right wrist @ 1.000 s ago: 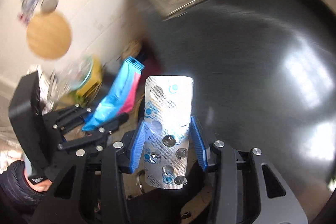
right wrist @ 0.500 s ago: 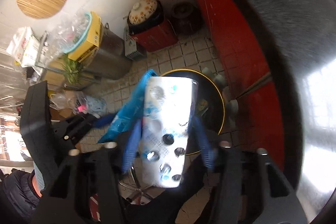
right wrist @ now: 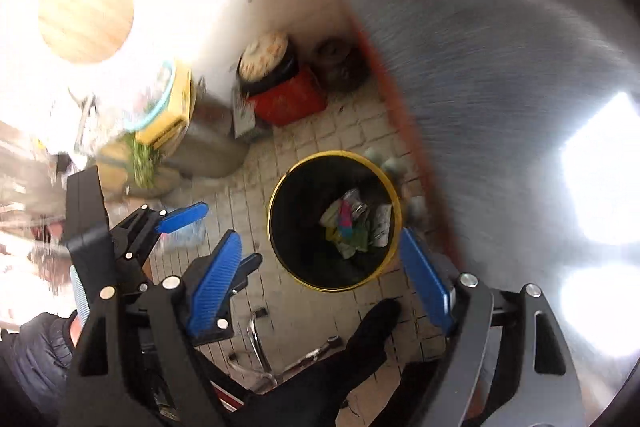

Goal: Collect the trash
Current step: 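Carry the blue bag and blister pack to the bin and open both tools, then grasp the green box with the left tool while the right tool grasps the toothpaste tube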

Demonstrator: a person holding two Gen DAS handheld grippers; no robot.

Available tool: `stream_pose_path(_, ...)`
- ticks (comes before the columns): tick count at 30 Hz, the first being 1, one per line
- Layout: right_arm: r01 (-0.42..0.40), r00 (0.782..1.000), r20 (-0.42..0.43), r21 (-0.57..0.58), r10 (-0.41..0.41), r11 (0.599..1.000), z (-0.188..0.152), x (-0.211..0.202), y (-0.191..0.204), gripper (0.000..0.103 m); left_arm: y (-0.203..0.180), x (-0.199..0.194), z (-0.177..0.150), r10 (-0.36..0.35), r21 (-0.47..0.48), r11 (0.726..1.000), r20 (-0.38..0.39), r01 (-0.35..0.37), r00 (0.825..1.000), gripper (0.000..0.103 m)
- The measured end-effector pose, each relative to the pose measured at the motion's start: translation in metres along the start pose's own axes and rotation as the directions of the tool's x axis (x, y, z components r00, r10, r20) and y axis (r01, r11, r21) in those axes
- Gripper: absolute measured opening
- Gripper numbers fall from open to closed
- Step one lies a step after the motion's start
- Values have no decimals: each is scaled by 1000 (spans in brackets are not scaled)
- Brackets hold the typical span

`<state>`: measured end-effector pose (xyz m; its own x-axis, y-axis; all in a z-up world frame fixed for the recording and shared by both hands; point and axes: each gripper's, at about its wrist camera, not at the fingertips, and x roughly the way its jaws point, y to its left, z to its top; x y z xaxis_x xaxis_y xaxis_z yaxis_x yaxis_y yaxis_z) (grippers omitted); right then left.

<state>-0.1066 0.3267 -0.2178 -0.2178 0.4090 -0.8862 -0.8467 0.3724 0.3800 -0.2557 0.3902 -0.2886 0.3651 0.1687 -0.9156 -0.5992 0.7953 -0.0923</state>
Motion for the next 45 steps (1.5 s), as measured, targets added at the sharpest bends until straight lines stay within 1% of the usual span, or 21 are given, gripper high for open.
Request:
stream_pose_path(3, 61, 993, 98, 41, -65, 997, -17, -60, -27, 82, -47, -30, 22, -26, 77, 997, 54, 22, 998, 89)
stream_pose_path(5, 104, 979, 166, 98, -119, 990, -35, -104, -53, 82, -78, -44, 36, -70, 135, 989, 84, 59, 994, 90)
stream_pose_path(7, 156, 954, 226, 177, -194, 972, -59, -149, -83, 82, -119, -58, 51, -132, 206, 972, 102, 109, 986, 91)
stream_pose_path(8, 179, 941, 248, 216, -231, 960, -70, -167, -96, 82, -152, -67, 61, -182, 263, 953, 101, 150, 978, 91)
stream_pose_path(10, 217, 906, 285, 323, -313, 921, -101, -209, -130, 83, -194, -75, 72, -234, 342, 920, 91, 191, 968, 91)
stream_pose_path(12, 232, 875, 306, 417, -376, 879, -132, -241, -160, 83, -254, -86, 80, -295, 452, 862, 83, 228, 952, 91)
stream_pose_path(13, 244, 852, 314, 467, -418, 850, -154, -261, -178, 83, -272, -90, 81, -315, 487, 840, 83, 238, 945, 91)
stream_pose_path(15, 270, 816, 316, 532, -484, 802, -193, -288, -205, 83, -325, -98, 80, -369, 568, 777, 61, 272, 928, 91)
stream_pose_path(16, 280, 805, 307, 559, -508, 781, -210, -297, -218, 83, -350, -99, 79, -388, 595, 749, 36, 292, 921, 91)
stream_pose_path(18, 280, 787, 288, 621, -545, 732, -251, -318, -244, 83, -383, -100, 75, -405, 625, 715, 8, 312, 914, 91)
stream_pose_path(20, 281, 771, 268, 671, -577, 687, -287, -333, -265, 83, -414, -98, 68, -408, 651, 689, -15, 319, 913, 91)
stream_pose_path(22, 280, 762, 248, 708, -598, 649, -320, -344, -282, 83, -445, -96, 61, -396, 666, 674, -39, 319, 917, 91)
stream_pose_path(24, 286, 757, 231, 724, -611, 628, -343, -350, -293, 83, -460, -92, 60, -391, 661, 673, -63, 332, 918, 91)
stream_pose_path(27, 289, 760, 216, 732, -613, 616, -363, -353, -307, 83, -484, -87, 59, -372, 651, 683, -83, 333, 925, 91)
stream_pose_path(30, 291, 770, 210, 725, -602, 625, -373, -354, -327, 83, -500, -74, 62, -343, 606, 723, -102, 332, 934, 91)
stream_pose_path(31, 290, 775, 209, 721, -596, 630, -373, -355, -331, 83, -504, -66, 65, -331, 575, 747, -116, 335, 936, 91)
stream_pose_path(33, 292, 785, 203, 711, -585, 639, -370, -352, -343, 83, -508, -54, 69, -317, 528, 778, -139, 341, 938, 91)
stream_pose_path(35, 304, 798, 193, 689, -571, 658, -364, -348, -359, 83, -515, -39, 72, -288, 482, 812, -160, 330, 944, 91)
stream_pose_path(39, 345, 824, 164, 616, -543, 708, -344, -330, -394, 83, -529, -14, 78, -251, 417, 856, -182, 306, 951, 91)
stream_pose_path(43, 390, 852, 118, 506, -510, 769, -319, -298, -428, 83, -544, 2, 81, -217, 398, 876, -179, 272, 960, 91)
stream_pose_path(45, 411, 860, 94, 457, -502, 789, -310, -284, -440, 83, -550, 12, 81, -189, 400, 883, -177, 246, 966, 91)
